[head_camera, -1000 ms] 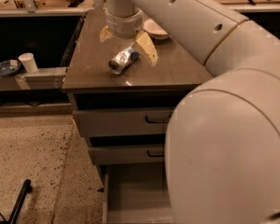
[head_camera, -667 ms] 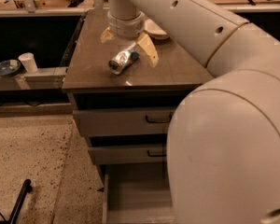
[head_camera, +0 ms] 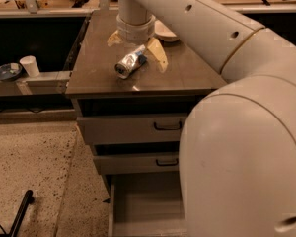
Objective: Place redbull can into bottom drawer
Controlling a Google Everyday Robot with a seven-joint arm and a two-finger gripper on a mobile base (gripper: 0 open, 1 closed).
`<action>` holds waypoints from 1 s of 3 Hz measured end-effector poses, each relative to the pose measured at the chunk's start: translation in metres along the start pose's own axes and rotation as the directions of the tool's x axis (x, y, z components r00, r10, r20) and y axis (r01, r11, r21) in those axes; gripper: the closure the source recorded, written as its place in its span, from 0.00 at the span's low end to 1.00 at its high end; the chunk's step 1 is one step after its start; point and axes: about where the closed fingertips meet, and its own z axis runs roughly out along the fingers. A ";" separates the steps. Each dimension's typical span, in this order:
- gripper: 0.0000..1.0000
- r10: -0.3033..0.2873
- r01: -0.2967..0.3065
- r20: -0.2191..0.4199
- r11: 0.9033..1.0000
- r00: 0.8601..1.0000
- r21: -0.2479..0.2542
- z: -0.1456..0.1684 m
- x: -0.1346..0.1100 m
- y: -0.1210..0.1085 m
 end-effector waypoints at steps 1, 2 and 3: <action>0.00 -0.006 0.005 0.018 1.000 1.000 0.025 0.003 0.000 -0.004; 0.00 -0.008 0.007 0.028 1.000 1.000 0.028 0.005 0.000 -0.007; 0.00 -0.008 0.008 0.036 1.000 0.999 0.025 0.008 0.001 -0.008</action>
Offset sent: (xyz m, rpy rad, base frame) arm 0.0004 0.0021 0.0023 0.0439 0.0081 0.0168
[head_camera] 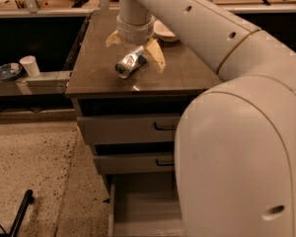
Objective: Place redbull can into bottom drawer
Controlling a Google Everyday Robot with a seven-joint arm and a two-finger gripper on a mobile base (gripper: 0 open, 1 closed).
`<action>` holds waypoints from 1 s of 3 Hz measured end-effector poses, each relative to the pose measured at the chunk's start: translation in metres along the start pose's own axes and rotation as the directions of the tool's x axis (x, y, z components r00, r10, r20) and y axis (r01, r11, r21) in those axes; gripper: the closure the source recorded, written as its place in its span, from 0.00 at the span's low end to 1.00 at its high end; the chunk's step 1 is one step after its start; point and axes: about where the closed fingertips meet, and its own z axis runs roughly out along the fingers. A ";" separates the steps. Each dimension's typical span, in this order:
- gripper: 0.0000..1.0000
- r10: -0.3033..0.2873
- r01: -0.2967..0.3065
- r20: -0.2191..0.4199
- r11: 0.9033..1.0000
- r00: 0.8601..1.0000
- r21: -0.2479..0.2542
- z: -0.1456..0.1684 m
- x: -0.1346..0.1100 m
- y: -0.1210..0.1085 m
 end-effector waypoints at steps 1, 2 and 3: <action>0.00 -0.003 0.003 0.009 1.000 1.000 -0.006 0.004 0.001 -0.003; 0.00 -0.003 0.003 0.018 1.000 1.000 -0.005 0.006 0.001 -0.004; 0.00 0.000 0.000 0.025 1.000 1.000 -0.007 0.009 0.001 -0.004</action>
Offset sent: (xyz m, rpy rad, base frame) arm 0.0010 0.0014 -0.0039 0.0023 0.0410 0.0055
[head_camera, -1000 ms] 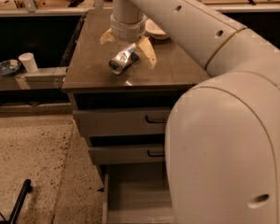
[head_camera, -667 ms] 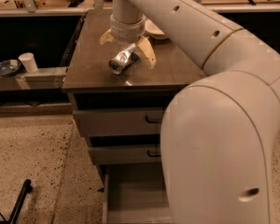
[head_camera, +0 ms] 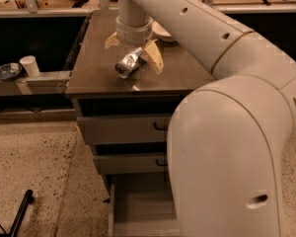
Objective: Place redbull can into bottom drawer
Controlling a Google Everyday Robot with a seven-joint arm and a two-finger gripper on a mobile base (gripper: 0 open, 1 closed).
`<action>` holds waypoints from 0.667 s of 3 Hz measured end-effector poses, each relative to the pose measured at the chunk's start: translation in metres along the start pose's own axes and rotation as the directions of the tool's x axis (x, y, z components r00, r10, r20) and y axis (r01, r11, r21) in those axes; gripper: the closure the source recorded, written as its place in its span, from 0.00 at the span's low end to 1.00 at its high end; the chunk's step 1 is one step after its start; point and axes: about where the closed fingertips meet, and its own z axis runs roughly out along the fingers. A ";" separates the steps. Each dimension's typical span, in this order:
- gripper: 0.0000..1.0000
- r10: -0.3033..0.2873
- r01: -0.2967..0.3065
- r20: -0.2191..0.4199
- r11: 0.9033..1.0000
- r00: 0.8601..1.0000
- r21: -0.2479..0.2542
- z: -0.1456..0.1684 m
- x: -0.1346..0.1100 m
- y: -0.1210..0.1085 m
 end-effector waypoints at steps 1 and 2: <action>0.00 0.002 -0.002 0.006 1.000 1.000 -0.001 0.002 -0.001 0.000; 0.03 0.003 -0.003 0.018 1.000 1.000 -0.002 0.007 -0.002 0.000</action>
Offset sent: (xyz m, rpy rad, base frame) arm -0.0057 -0.0020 -0.0045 0.0004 0.0375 -0.0018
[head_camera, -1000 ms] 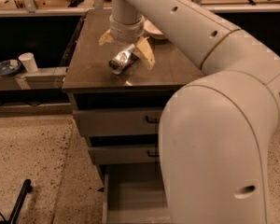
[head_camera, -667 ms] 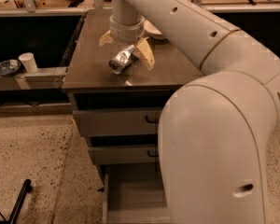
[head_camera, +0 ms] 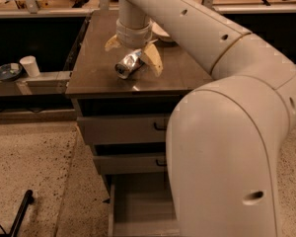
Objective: Place redbull can into bottom drawer
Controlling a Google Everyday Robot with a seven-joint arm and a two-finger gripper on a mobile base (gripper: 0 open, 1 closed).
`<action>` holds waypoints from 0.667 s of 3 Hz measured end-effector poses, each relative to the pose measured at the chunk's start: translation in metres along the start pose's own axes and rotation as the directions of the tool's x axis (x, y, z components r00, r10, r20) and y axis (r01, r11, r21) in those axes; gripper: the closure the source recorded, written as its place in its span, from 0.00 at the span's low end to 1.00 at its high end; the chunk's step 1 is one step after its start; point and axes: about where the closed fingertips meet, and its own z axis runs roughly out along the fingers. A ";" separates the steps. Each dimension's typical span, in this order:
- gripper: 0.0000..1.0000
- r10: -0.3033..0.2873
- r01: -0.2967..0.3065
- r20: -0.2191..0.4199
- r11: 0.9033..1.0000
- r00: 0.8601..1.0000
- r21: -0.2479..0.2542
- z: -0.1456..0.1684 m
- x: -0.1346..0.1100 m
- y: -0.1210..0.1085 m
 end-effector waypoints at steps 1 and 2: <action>0.25 0.001 -0.001 0.017 1.000 1.000 -0.001 0.006 -0.001 -0.001; 0.49 0.011 -0.011 0.045 1.000 0.999 -0.010 0.016 -0.002 0.001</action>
Offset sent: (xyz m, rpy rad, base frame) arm -0.0049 -0.0031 -0.0216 0.0169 0.0919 -0.0122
